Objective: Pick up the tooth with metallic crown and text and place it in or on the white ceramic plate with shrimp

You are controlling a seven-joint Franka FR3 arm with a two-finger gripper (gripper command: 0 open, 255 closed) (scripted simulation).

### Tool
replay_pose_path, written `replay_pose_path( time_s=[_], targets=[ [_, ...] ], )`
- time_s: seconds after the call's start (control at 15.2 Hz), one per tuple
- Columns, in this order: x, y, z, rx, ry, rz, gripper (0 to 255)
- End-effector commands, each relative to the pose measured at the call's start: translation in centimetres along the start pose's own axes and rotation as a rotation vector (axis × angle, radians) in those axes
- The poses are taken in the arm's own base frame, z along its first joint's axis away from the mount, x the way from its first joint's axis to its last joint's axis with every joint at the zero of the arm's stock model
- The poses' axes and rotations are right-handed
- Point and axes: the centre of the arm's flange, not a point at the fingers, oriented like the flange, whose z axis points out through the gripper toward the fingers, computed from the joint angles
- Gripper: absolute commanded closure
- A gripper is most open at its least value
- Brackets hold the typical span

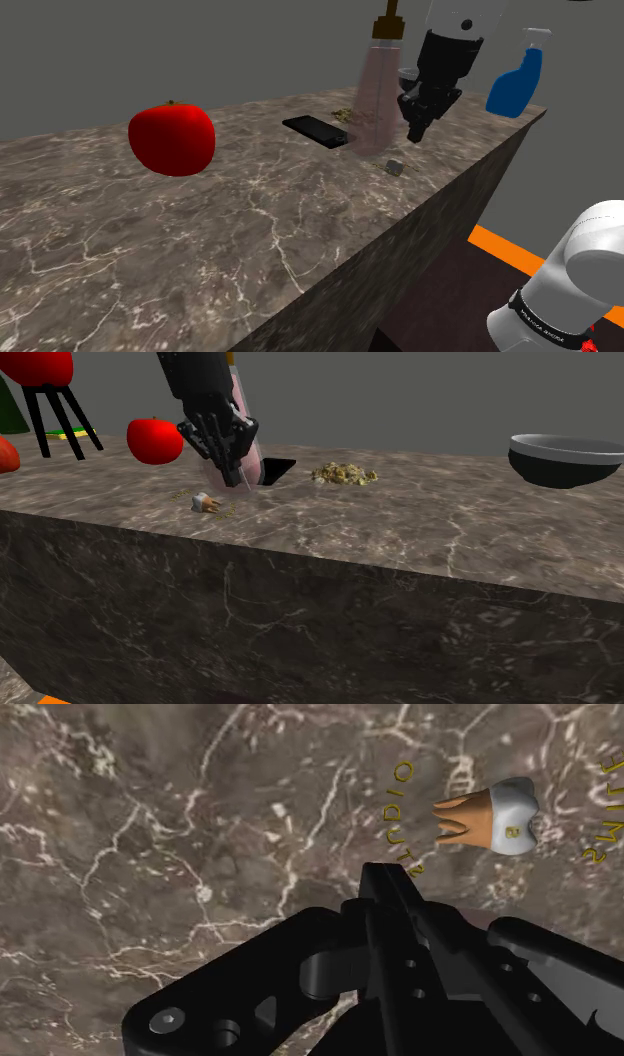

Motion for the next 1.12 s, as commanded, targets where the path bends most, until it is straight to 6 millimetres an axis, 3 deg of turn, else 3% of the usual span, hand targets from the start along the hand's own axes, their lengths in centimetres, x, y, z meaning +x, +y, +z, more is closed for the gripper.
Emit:
replay_pose_path(
  time_s=[0.0, 0.07, 0.4, 0.92, 1.06],
  targets=[
    [0.0, 0.0, 0.0, 0.0, 0.0, 0.0, 255],
    [0.0, 0.0, 0.0, 0.0, 0.0, 0.0, 0],
    [1.6, -7.4, 0.9, -0.153, -0.193, 0.653, 0],
    [0.9, -7.5, 4.8, -0.161, -0.203, 0.687, 0],
    [0.9, -7.5, 4.8, -0.161, -0.203, 0.687, 0]
  ],
)
